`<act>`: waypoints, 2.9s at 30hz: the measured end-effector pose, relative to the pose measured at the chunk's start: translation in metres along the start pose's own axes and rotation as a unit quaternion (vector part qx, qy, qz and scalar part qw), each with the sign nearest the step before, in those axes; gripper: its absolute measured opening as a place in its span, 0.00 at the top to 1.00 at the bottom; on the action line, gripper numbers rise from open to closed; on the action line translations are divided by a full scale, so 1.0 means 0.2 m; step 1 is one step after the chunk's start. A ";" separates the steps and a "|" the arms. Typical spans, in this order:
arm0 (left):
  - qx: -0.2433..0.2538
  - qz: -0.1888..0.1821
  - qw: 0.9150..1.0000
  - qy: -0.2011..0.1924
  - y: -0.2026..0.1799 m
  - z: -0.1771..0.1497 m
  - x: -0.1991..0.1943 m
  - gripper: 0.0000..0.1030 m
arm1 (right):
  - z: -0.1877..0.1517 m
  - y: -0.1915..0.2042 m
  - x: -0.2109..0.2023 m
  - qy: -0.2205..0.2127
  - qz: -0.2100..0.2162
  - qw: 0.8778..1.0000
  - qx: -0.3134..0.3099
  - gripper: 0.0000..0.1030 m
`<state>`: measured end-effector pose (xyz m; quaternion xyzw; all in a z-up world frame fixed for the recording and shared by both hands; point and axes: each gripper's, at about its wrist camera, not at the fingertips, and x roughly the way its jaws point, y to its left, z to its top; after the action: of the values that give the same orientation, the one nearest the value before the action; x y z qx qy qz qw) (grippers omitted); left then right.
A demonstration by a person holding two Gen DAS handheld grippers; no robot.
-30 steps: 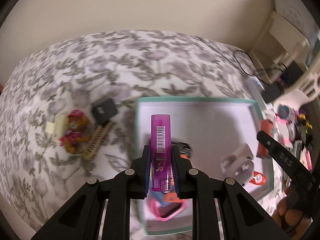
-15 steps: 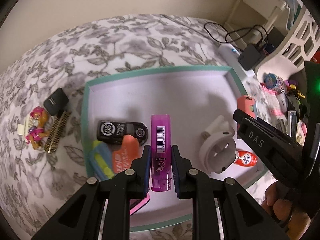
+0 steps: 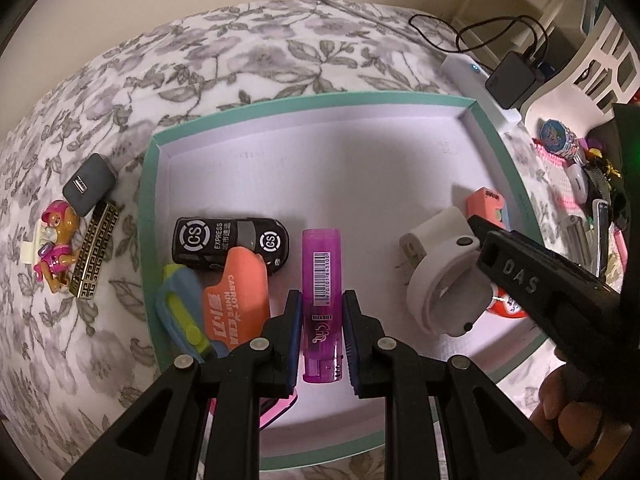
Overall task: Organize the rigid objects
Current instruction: 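Open the left gripper releasing the lighter while the right gripper releases the pink case in the tray, then move both tools back toward the remaining pile of items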
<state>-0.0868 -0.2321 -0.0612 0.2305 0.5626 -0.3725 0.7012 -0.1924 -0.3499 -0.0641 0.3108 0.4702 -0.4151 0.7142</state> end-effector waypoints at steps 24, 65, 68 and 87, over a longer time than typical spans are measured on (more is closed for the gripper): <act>0.009 -0.001 1.000 -0.004 -0.01 -0.01 -0.02 0.48 | 0.02 0.02 -0.07 -0.021 -0.021 0.999 -0.013 0.50; -0.274 0.028 0.960 -0.056 0.90 -0.01 -0.20 0.15 | -0.08 0.41 -0.26 -0.092 0.073 0.989 -0.095 0.00; -0.296 0.027 0.953 -0.060 0.99 -0.03 -0.20 0.10 | -0.10 0.46 -0.27 -0.096 0.081 0.987 -0.105 0.00; -0.342 0.030 0.925 -0.161 1.40 -0.10 -0.39 0.07 | -0.21 0.82 -0.26 -0.092 0.111 0.974 -0.177 0.00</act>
<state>0.1139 -0.0245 -0.0188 -0.0693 0.5280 -0.1682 0.8295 -0.0749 -0.2234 -0.0212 0.1903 0.4311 -0.2700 0.8397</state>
